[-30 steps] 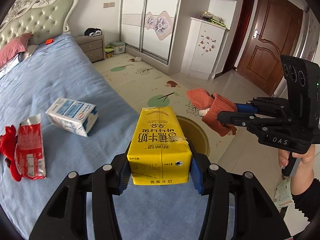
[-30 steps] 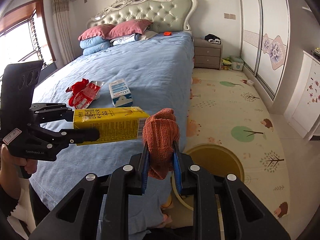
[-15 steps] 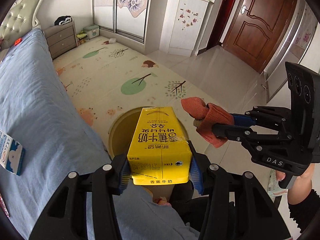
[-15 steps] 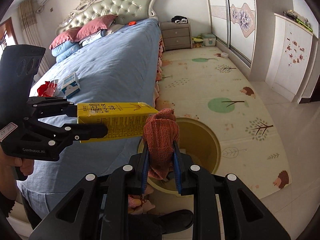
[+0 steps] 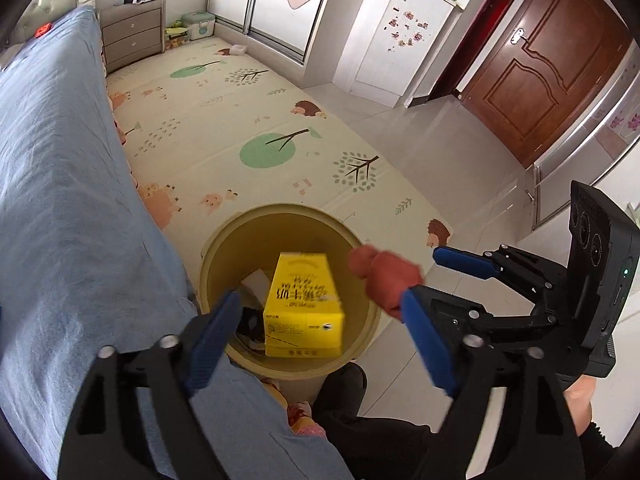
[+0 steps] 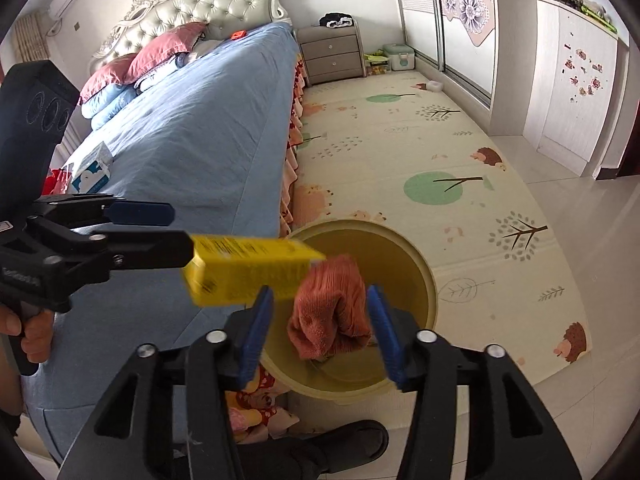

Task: Collect trash
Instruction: 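Carry the carton and sock to the bin and open both grippers, then move both open grippers back toward the remaining trash on the bed, then grasp the red chip bag with the right gripper while the left gripper grasps the red candy wrapper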

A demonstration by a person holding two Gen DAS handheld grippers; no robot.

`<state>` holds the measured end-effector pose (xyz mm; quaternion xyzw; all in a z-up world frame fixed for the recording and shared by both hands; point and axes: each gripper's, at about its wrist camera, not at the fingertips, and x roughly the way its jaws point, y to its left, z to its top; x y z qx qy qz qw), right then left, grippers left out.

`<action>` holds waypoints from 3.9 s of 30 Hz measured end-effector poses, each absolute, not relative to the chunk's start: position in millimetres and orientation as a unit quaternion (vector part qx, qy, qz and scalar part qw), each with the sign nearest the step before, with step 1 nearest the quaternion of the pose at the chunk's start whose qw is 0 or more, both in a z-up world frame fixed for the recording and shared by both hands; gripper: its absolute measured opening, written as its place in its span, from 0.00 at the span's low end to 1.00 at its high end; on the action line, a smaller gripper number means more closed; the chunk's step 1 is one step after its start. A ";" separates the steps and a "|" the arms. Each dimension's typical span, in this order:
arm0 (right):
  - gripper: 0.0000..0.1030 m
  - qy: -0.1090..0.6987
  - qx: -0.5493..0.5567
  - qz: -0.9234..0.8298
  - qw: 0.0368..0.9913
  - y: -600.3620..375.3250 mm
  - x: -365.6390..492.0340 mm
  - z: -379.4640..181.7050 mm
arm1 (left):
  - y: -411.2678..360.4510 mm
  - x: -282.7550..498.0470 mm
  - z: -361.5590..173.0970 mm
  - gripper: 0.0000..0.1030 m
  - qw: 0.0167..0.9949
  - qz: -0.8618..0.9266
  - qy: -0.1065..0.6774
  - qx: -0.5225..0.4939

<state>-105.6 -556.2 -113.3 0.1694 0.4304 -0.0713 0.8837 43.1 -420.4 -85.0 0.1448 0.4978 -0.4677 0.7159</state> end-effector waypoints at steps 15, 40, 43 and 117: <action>0.51 0.432 0.165 -0.060 0.884 -543.2 -111.3 -98.2 | -408.3 27.0 -68.4 0.90 0.727 -0.471 0.472 0.164; 0.51 0.392 0.111 0.059 0.911 -415.0 -70.9 -23.5 | -219.2 44.1 -7.7 0.90 0.821 -0.371 0.418 0.117; 0.51 0.389 0.101 0.082 0.912 -388.5 -57.2 -17.1 | -188.7 52.8 -3.2 0.90 0.832 -0.352 0.415 0.104; 0.01 0.380 0.210 0.259 0.863 -260.9 132.7 -20.1 | 26.7 331.7 -58.2 0.70 0.858 -0.227 0.444 0.127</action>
